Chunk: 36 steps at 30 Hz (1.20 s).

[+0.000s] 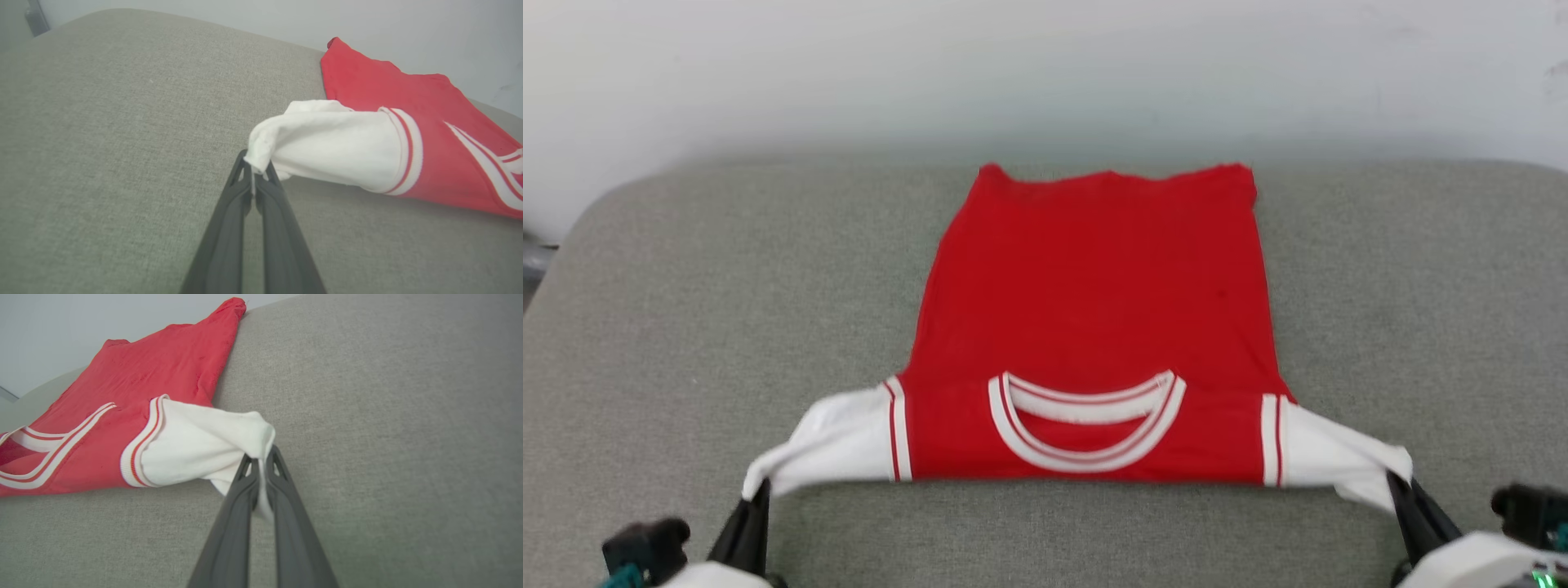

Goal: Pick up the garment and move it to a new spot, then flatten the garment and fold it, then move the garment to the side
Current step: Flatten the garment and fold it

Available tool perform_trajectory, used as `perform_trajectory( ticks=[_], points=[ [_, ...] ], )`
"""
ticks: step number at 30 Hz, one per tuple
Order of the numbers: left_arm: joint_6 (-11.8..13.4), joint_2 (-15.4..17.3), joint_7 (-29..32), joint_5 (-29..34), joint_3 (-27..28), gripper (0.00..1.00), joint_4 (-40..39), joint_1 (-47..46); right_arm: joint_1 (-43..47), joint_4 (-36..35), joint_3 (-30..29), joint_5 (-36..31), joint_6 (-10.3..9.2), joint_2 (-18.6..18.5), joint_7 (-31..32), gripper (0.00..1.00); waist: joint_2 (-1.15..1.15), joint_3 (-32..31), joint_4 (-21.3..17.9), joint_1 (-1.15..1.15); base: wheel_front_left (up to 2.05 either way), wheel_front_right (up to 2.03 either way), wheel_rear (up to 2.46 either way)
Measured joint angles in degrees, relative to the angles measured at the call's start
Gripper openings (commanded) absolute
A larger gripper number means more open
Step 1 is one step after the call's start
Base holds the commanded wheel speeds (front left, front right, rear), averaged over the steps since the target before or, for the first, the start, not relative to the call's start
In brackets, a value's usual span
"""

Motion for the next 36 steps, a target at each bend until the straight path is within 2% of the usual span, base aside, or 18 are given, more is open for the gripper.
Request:
perform_trajectory(
  ticks=[9,15,17,18,19,20,27,36],
  points=[
    [-0.10,-1.88,0.00,1.57,0.59,0.00,0.57,9.71,12.41,-2.57,-4.93,1.60,0.01,3.36,1.08,0.00,0.00,-5.11,0.79,0.00,0.00,0.00,0.00],
    [-0.64,-3.34,-0.01,4.12,1.36,0.00,-0.66,10.42,14.13,-2.11,-4.79,2.20,0.00,4.00,-1.55,0.00,0.00,-5.58,1.59,0.01,0.00,0.00,0.00],
    [-0.78,-3.82,0.00,5.48,1.34,0.00,-1.53,10.16,13.57,-2.02,-4.17,1.63,0.00,4.02,-2.53,0.25,0.00,-5.55,1.75,0.01,0.00,0.00,0.00],
    [-0.89,-4.08,0.00,6.17,1.31,0.00,-1.94,9.95,13.01,-2.07,-3.70,1.62,-0.01,4.00,-3.05,0.49,0.00,-5.53,1.85,0.01,0.00,0.00,0.00],
    [-1.11,-4.38,-0.01,6.84,1.21,0.00,-2.37,9.71,12.31,-2.16,-3.15,1.59,-0.01,3.96,-3.52,0.85,0.00,-5.52,1.95,0.02,0.00,0.00,0.00],
    [-1.24,-4.76,-0.01,7.50,1.12,0.00,-2.87,9.44,11.53,-2.31,-2.96,1.55,-0.01,3.87,-4.01,1.00,0.00,-5.50,2.08,0.02,0.00,0.00,0.00],
    [-1.59,-6.99,-0.01,10.72,0.88,0.00,-5.53,7.83,2.48,0.46,-4.68,-0.30,-0.01,1.07,-4.81,1.00,0.00,-4.58,3.69,0.02,0.00,0.00,0.00],
    [-2.27,-9.17,-0.07,14.24,-1.13,0.00,-10.35,0.30,-20.89,14.51,-7.30,-4.26,-0.01,-5.64,3.61,1.00,0.00,2.29,7.22,0.03,0.00,0.00,0.00]
  ],
)
